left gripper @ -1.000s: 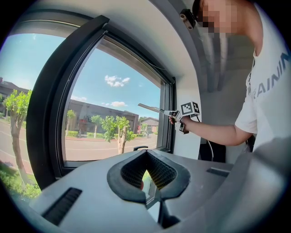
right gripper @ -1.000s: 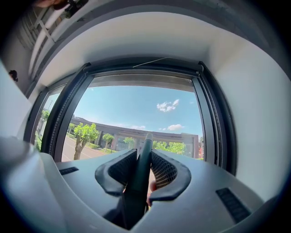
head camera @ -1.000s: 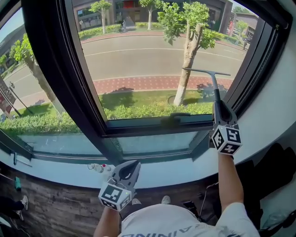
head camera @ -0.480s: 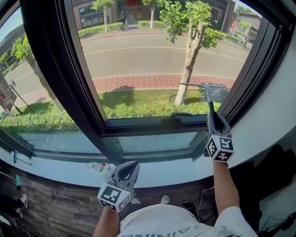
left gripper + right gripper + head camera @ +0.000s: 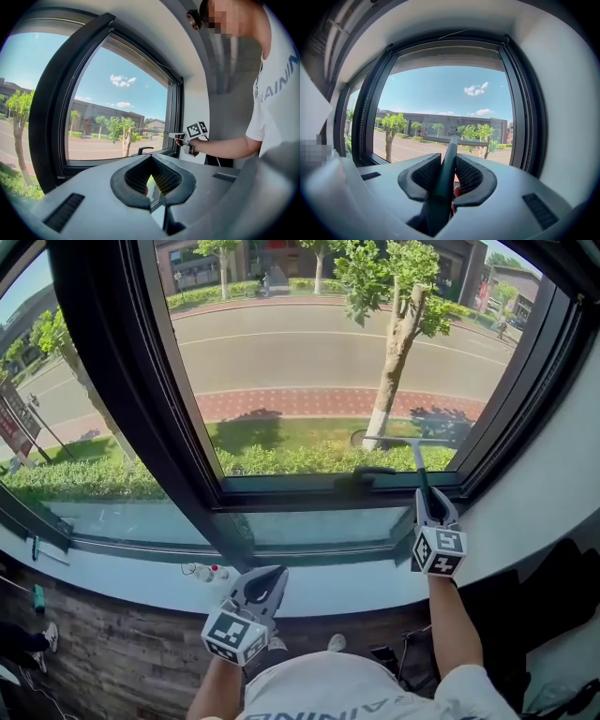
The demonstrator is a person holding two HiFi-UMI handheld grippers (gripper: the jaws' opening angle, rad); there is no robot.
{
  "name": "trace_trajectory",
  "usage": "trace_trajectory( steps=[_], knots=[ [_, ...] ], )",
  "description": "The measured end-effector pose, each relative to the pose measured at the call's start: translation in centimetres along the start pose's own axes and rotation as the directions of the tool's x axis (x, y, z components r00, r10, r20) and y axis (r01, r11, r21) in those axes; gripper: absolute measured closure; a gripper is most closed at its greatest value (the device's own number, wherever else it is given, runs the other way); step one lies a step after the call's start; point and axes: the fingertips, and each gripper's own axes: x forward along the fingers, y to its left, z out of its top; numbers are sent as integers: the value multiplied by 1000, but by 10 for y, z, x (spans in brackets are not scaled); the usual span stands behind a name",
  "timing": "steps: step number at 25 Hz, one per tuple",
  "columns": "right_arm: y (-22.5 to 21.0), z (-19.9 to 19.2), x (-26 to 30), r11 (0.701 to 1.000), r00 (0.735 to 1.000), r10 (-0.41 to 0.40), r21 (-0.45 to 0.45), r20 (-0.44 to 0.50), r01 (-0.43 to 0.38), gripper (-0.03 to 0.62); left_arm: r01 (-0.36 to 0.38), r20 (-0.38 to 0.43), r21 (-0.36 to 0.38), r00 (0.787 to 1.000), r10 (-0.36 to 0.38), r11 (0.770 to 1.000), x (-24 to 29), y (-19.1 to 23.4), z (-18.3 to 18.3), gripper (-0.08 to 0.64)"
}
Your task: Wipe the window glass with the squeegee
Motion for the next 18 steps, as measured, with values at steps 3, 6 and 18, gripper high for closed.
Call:
trace_trajectory(
  steps=[3, 6, 18],
  knots=[
    [1, -11, 2, 1000, 1000, 6, -5, -22, -6, 492, -1, -5, -2, 1000, 1, 1000, 1, -1, -2, 545],
    [3, -24, 5, 1000, 999, 13, -9, -49, -13, 492, -2, -4, -4, 1000, 2, 1000, 3, -1, -2, 546],
    [11, -56, 11, 999, 994, 23, -24, -108, -25, 492, -9, -10, -7, 1000, 9, 1000, 2, -4, -4, 546]
  ],
)
